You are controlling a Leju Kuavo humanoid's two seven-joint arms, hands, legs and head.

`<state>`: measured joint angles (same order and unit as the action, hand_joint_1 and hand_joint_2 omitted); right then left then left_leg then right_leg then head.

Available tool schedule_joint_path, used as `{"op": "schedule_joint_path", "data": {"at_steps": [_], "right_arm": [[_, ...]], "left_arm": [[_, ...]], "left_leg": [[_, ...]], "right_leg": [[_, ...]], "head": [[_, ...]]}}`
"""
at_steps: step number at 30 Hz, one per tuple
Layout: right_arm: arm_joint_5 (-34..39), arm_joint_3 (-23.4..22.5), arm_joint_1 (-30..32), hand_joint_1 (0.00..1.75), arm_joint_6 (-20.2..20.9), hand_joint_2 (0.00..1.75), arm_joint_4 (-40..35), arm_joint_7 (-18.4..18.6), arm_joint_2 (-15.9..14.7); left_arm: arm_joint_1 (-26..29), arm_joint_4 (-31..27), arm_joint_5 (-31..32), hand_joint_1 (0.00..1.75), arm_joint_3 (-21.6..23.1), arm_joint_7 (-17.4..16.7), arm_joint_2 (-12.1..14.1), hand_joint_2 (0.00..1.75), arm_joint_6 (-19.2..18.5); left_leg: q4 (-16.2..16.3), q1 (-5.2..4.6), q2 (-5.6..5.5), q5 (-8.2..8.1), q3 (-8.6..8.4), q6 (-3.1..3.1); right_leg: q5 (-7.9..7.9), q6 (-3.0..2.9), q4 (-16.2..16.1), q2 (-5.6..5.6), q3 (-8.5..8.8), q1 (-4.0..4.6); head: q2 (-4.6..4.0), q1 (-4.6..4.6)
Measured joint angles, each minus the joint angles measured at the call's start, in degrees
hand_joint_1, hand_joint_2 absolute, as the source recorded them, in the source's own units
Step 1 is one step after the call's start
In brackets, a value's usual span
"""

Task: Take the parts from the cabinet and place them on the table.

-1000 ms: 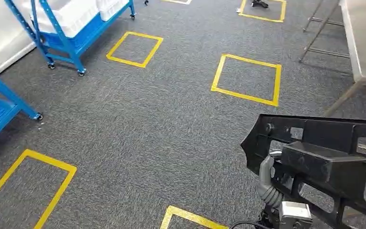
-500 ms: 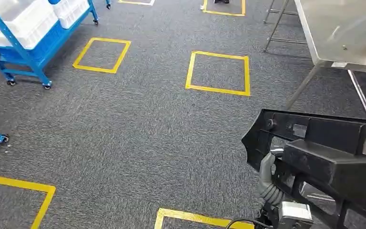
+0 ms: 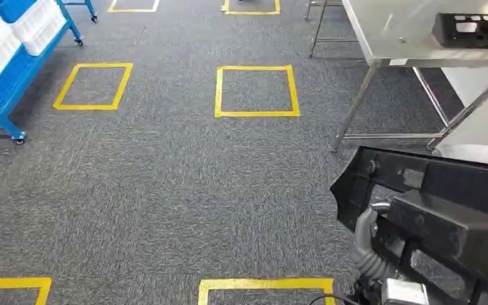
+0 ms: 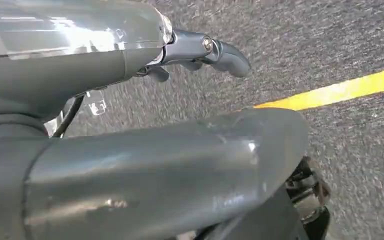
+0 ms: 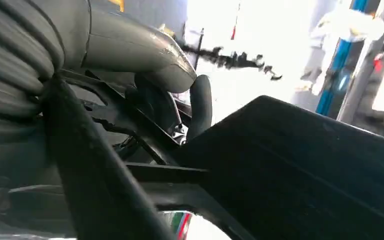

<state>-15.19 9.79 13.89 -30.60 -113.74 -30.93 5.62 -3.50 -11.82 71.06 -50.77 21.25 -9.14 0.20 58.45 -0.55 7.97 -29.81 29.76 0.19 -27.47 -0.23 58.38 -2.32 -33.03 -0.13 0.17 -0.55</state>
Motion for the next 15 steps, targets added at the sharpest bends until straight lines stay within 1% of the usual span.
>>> {"op": "schedule_joint_path", "data": {"at_steps": [1, 2, 3, 4, 5, 6, 7, 8, 9, 10, 11, 12, 13, 14, 15], "right_arm": [[0.02, -0.04, 0.16, 1.75, 0.02, 1.75, -0.09, 0.0, 0.0], [0.02, -0.07, 0.02, 1.75, 0.02, 1.75, -0.24, 0.0, 0.0], [0.02, -0.07, -0.06, 1.75, 0.02, 1.75, -0.24, 0.0, 0.02], [0.02, -0.09, 0.0, 1.75, 0.04, 1.75, -0.24, 0.0, 0.0], [0.02, -0.09, 0.08, 1.75, 0.04, 1.75, -0.24, 0.0, 0.0], [0.02, -0.09, 0.13, 1.75, 0.04, 1.75, -0.22, 0.0, 0.0], [0.02, -0.09, 0.14, 1.75, 0.04, 1.75, -0.22, 0.0, 0.0], [0.02, -0.09, 0.14, 1.75, 0.02, 1.75, -0.24, 0.0, 0.0], [0.02, -0.09, 0.14, 1.75, 0.04, 1.75, -0.24, 0.0, 0.0], [0.02, -0.09, 0.14, 1.75, 0.04, 1.75, -0.24, 0.0, 0.0], [0.02, -0.09, 0.08, 1.75, 0.04, 1.75, -0.24, 0.0, 0.0], [0.04, -0.09, 0.12, 1.75, 0.02, 1.75, -0.24, 0.0, 0.0], [0.02, -0.11, 0.2, 1.75, 0.02, 1.75, -0.35, 0.0, 0.0], [0.04, -0.13, 0.33, 1.75, 0.0, 1.75, -0.39, 0.0, 0.0], [0.04, -0.15, 0.47, 1.75, -0.11, 1.75, -0.5, -0.02, 0.0]], "left_arm": [[0.01, 0.0, 0.0, 0.0, 0.13, -0.02, 0.02, 0.0, 0.0], [0.05, 0.0, 0.0, 0.0, 0.26, 0.0, 0.02, 0.0, 0.0], [0.15, 0.0, 0.0, 0.0, 0.31, -0.02, 0.02, 0.0, 0.0], [0.27, 0.0, 0.0, 0.0, 0.33, -0.02, 0.02, 0.0, 0.0], [0.36, 0.0, 0.0, 0.0, 0.37, -0.02, 0.02, 0.0, 0.0], [0.45, 0.0, 0.0, 0.0, 0.42, -0.09, 0.02, 0.0, 0.0], [0.53, 0.02, 0.02, 0.0, 0.48, -0.13, 0.02, 0.0, 0.0], [0.51, 0.0, 0.02, 0.0, 0.5, -0.13, 0.02, 0.0, 0.0], [0.47, 0.0, 0.02, 0.0, 0.55, -0.15, 0.02, 0.0, 0.02], [0.48, 0.0, 0.02, 0.0, 0.59, -0.13, 0.02, 0.0, 0.02], [0.55, 0.02, 0.02, 0.0, 0.59, -0.15, 0.02, 0.0, 0.02], [0.45, 0.02, 0.02, 0.0, 0.59, -0.15, 0.0, 0.0, 0.04], [0.32, 0.02, 0.11, 0.0, 0.63, -0.17, 0.02, 0.0, 0.07], [0.26, 0.02, 0.33, 0.0, 0.68, -0.22, 0.09, 0.0, 0.07], [0.23, 0.02, 0.39, 0.0, 0.7, -0.26, 0.0, 0.0, 0.11]], "left_leg": [[0.94, 0.53, -2.51, -0.85, 0.18, -0.31], [3.37, 0.64, -4.98, -2.63, 1.31, -0.43], [7.69, 0.8, -6.34, -5.03, 3.25, -0.57], [12.56, 0.83, -7.01, -7.17, 5.53, -0.68], [16.46, 0.85, -7.34, -8.31, 7.49, -0.78], [17.89, 0.87, -7.41, -7.95, 8.39, -0.83], [16.4, 0.95, -7.44, -6.04, 7.99, -0.83], [12.89, 1.11, -7.6, -3.46, 6.63, -0.8], [8.15, 1.28, -8.09, -0.7, 4.66, -0.77], [3.47, 1.54, -9.93, 1.5, 2.81, -0.74], [2.07, 1.54, -12.39, 0.65, 2.29, -0.63], [1.8, 1.71, -12.14, 0.67, 2.09, -0.34], [1.71, 1.39, -11.6, 0.73, 2.16, -0.01], [1.68, 1.18, -11.14, 0.84, 2.17, 0.4], [1.14, 1.31, -10.45, 1.21, 2.11, 0.93]], "right_leg": [[0.19, -0.28, -0.22, 0.5, 0.14, -0.2], [0.22, -0.63, -0.25, 1.07, 0.11, -0.28], [0.29, -0.9, -0.22, 1.69, 0.07, -0.3], [0.3, -1.0, -0.2, 2.42, 0.07, -0.26], [0.29, -1.02, -0.1, 3.25, 0.04, -0.24], [0.28, -1.02, 0.01, 4.07, 0.05, -0.24], [0.22, -0.97, 0.15, 5.03, 0.1, -0.26], [0.16, -0.9, 0.29, 5.87, 0.14, -0.28], [0.03, -0.74, 0.49, 6.65, 0.22, -0.35], [-0.14, -0.48, 0.78, 7.35, 0.14, -0.42], [-0.31, -0.09, 1.26, 7.95, -0.25, -0.14], [-0.18, 0.22, 1.35, 8.67, -0.66, -0.33], [0.07, 0.66, 1.14, 9.03, -0.9, -0.52], [0.34, 1.1, 0.94, 9.59, -0.99, -0.67], [0.51, 1.5, 0.83, 10.22, -1.18, -0.63]], "head": [[0.0, -0.02], [0.0, 0.45], [0.0, 0.44], [0.0, 0.5], [0.0, 0.48], [0.0, 0.48], [0.0, 0.5], [-0.02, 0.5], [0.0, 0.48], [0.0, 0.48], [0.0, 0.55], [0.0, 0.5], [0.0, 0.55], [0.0, 0.66], [0.0, 0.61]]}}
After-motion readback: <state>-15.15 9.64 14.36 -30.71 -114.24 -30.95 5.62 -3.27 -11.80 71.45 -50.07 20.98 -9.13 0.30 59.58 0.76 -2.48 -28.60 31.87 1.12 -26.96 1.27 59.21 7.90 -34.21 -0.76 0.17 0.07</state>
